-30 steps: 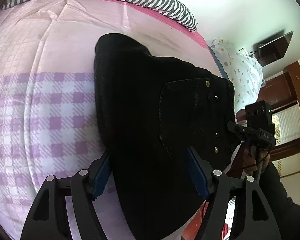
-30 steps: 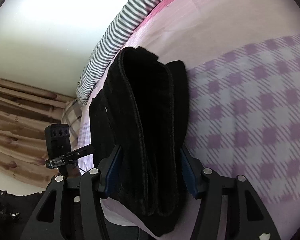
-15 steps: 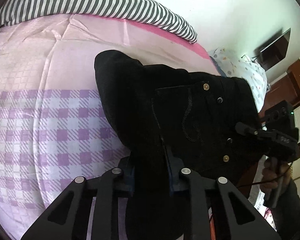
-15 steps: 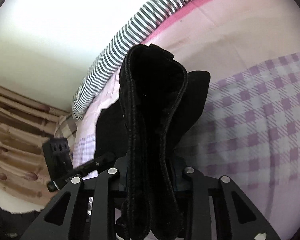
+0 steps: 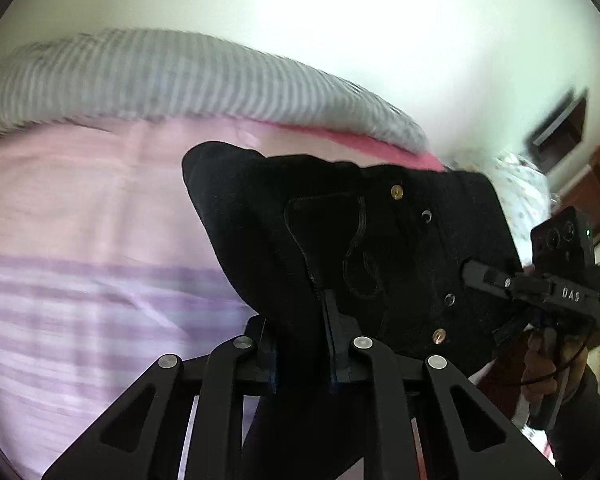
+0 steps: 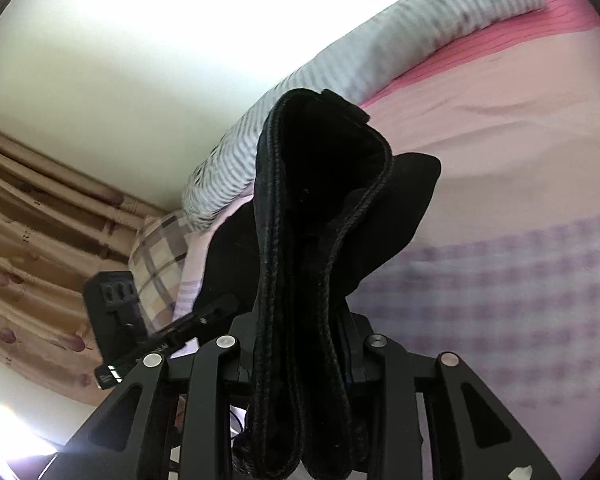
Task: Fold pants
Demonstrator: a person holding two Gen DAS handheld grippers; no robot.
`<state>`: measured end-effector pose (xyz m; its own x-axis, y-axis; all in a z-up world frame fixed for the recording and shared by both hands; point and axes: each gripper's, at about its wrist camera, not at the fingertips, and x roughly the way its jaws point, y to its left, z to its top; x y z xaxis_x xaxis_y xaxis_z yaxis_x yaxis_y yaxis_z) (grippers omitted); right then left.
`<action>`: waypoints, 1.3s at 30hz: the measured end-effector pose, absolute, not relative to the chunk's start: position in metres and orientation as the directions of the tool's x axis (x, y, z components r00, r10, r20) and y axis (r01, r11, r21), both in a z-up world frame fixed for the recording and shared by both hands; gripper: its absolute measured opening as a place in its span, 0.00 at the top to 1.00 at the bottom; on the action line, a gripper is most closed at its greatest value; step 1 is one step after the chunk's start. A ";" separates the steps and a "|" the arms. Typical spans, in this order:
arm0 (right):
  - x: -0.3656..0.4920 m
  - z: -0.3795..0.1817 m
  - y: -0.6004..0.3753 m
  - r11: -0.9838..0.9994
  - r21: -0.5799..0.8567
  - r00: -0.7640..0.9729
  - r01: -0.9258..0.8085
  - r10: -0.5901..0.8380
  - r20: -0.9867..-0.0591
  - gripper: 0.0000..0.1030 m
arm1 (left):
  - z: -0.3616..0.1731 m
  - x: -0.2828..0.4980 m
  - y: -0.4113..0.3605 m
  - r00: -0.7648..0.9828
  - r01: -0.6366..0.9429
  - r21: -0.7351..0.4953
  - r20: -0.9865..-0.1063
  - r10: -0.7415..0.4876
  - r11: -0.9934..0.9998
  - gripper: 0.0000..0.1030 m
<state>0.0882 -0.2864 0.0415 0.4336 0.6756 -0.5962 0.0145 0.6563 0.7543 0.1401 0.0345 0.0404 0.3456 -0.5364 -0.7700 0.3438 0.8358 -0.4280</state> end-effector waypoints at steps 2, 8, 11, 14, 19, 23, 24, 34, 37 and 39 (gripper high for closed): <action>0.109 0.033 -0.261 0.645 0.764 0.410 -0.002 0.698 -0.588 0.74 | 0.043 0.152 0.060 0.375 0.319 -0.386 -0.788 -0.489 0.866 0.84; 0.167 0.002 -0.196 0.620 0.784 0.338 -0.012 0.741 -0.581 0.74 | 0.032 0.185 0.114 0.410 0.219 -0.322 -0.826 -0.386 0.921 0.84; 0.187 -0.011 -0.176 0.632 0.775 0.306 -0.012 0.740 -0.599 0.74 | 0.020 0.196 0.126 0.406 0.186 -0.313 -0.839 -0.363 0.931 0.83; 0.197 -0.022 -0.168 0.669 0.743 0.291 -0.010 0.713 -0.638 0.74 | 0.005 0.204 0.135 0.396 0.175 -0.313 -0.846 -0.358 0.933 0.83; 0.195 -0.036 -0.167 0.772 0.636 0.272 -0.010 0.614 -0.741 0.65 | -0.014 0.207 0.137 0.368 0.168 -0.295 -0.867 -0.338 0.941 0.63; 0.184 -0.035 -0.169 0.843 0.537 0.307 -0.034 0.521 -0.796 0.43 | -0.025 0.202 0.145 0.359 0.152 -0.265 -0.883 -0.303 0.952 0.46; 0.179 -0.032 -0.169 0.861 0.505 0.322 -0.051 0.493 -0.808 0.42 | -0.026 0.200 0.149 0.361 0.143 -0.270 -0.882 -0.305 0.952 0.45; 0.140 -0.015 -0.169 0.933 0.341 0.370 -0.111 0.357 -0.858 0.38 | -0.027 0.157 0.167 0.401 0.116 -0.166 -0.894 -0.199 0.979 0.42; 0.142 -0.027 -0.169 0.943 0.325 0.354 -0.074 0.329 -0.875 0.38 | -0.031 0.148 0.161 0.421 0.114 -0.112 -0.895 -0.150 0.987 0.42; 0.145 -0.033 -0.168 0.943 0.328 0.353 -0.057 0.327 -0.877 0.37 | -0.030 0.144 0.157 0.435 0.107 -0.080 -0.893 -0.119 0.991 0.42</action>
<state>0.1451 -0.1684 -0.0325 0.3525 0.3267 -0.8769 -0.0572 0.9428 0.3283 0.1437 0.1573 -0.0301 0.4348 -0.1188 -0.8926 0.1068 0.9911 -0.0799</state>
